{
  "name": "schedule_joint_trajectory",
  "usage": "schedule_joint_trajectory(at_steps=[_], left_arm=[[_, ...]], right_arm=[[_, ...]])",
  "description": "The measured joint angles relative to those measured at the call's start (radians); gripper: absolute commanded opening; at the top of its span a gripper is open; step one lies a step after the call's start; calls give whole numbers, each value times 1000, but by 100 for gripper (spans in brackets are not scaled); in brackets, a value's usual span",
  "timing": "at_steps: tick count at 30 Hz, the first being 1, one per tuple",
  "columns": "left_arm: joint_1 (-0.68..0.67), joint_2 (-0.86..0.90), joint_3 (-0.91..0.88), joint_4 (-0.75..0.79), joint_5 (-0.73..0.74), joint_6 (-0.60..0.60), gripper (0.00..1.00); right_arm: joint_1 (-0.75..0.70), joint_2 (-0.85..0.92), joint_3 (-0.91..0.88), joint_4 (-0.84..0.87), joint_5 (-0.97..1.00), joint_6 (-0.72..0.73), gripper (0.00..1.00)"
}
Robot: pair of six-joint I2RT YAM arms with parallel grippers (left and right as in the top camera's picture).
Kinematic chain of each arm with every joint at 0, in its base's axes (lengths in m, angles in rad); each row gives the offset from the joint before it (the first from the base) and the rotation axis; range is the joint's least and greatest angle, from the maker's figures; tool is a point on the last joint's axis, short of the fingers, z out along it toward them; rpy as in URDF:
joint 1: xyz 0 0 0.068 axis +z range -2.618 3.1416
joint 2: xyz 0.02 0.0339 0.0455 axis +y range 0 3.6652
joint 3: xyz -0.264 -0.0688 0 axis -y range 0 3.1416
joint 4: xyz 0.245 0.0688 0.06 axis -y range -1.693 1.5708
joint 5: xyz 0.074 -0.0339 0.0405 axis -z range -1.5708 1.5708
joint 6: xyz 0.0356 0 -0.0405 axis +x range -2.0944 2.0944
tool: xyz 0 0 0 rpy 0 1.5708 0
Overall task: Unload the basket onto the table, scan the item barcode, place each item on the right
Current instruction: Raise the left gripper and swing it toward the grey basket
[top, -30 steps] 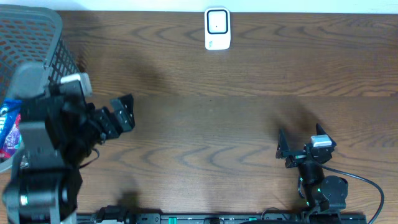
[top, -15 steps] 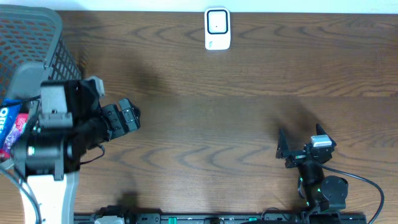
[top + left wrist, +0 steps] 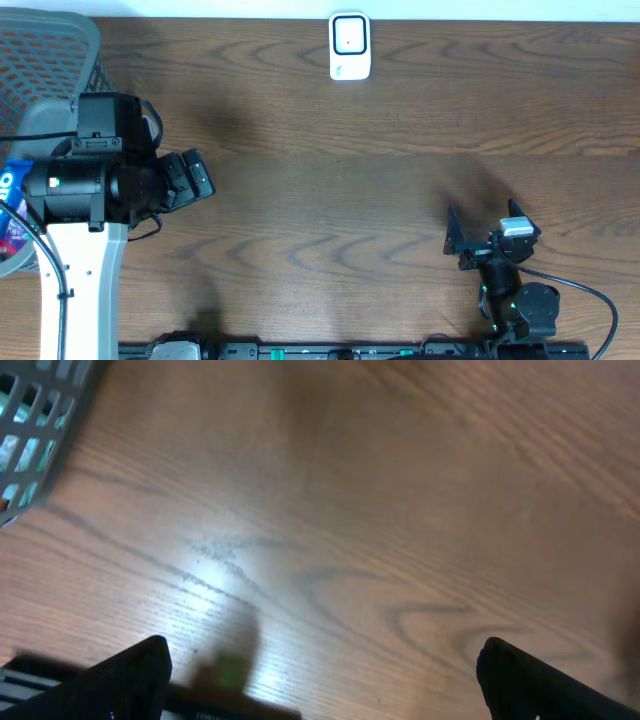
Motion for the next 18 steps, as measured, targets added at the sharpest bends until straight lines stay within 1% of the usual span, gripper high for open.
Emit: schedule_joint_trajectory(at_steps=[5,13,18], left_arm=[[0,0,0,46,0,0,98],[0,0,0,56,-27,0,98],[0,0,0,92,-35,0,98]], right_arm=[[0,0,0,0,0,0,99],[0,0,0,0,0,0,99],[0,0,0,0,0,0,99]])
